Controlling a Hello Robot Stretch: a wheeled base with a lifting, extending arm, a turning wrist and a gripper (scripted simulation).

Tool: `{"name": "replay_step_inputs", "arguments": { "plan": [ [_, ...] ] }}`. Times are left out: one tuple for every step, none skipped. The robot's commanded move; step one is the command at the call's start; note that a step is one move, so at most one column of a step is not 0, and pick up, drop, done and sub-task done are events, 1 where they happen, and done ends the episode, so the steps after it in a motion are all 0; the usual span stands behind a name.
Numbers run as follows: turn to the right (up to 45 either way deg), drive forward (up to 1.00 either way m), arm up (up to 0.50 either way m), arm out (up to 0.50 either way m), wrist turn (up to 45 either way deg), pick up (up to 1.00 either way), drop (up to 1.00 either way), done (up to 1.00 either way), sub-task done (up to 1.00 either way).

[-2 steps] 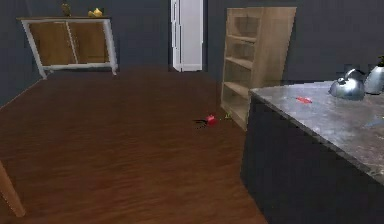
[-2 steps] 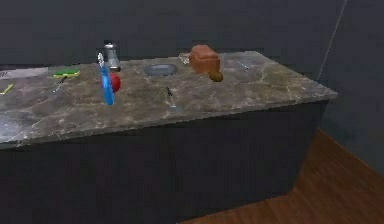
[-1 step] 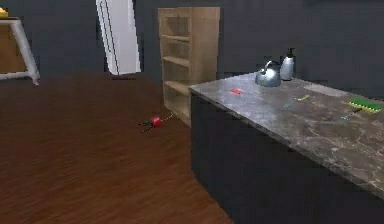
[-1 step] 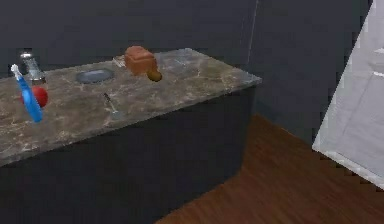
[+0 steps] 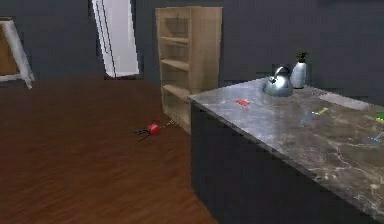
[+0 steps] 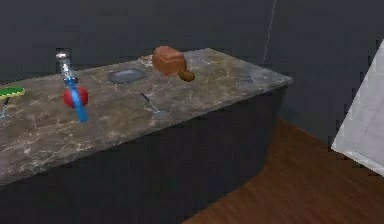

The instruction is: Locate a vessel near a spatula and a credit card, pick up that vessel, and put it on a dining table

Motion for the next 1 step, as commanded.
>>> {"name": "replay_step_inputs", "arguments": {
  "plan": [
    [6.0,0.0,0.0,0.0,0.0,0.0,0.0,0.0,0.0]
  ]
}}
